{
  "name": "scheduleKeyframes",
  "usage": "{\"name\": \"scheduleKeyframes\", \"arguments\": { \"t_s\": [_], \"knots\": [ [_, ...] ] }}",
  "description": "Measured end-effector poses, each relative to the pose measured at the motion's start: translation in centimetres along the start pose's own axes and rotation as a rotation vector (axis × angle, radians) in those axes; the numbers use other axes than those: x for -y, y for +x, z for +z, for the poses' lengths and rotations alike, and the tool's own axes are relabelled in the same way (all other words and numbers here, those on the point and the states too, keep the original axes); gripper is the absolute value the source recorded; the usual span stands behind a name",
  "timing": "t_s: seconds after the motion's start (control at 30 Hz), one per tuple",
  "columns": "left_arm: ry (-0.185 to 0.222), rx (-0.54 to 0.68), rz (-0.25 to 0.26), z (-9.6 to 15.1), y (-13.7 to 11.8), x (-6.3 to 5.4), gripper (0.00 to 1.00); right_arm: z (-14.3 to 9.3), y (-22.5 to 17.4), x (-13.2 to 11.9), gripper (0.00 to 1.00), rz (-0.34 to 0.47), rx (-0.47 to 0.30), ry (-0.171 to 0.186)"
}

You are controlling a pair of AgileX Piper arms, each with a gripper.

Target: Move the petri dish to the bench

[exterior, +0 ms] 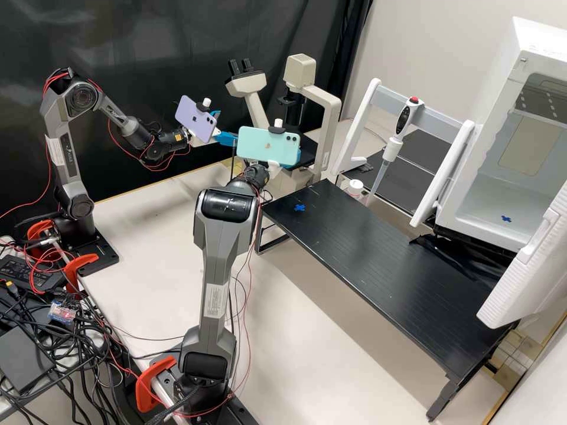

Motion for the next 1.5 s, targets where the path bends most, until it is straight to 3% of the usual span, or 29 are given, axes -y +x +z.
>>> {"name": "scheduleKeyframes", "arguments": {
  "t_s": [0.27,0.6,0.93,1.3,1.5],
  "knots": [
    [0.000,0.000,0.000,0.0,0.0,0.0,1.00,3.2,-5.2,-2.5,0.00,0.118,-0.050,0.005],
    [0.000,0.000,0.000,0.0,0.0,0.0,1.00,8.4,-11.2,-1.8,0.00,0.118,0.033,-0.012],
    [0.000,0.000,0.000,0.0,0.0,0.0,1.00,9.3,-14.6,-1.2,0.00,0.133,-0.018,-0.043],
    [0.000,0.000,0.000,0.0,0.0,0.0,1.00,10.8,-13.7,1.2,0.00,0.034,0.039,-0.042],
    [0.000,0.000,0.000,0.0,0.0,0.0,1.00,11.3,-13.6,1.1,0.00,0.053,0.048,-0.033]
  ]
}}
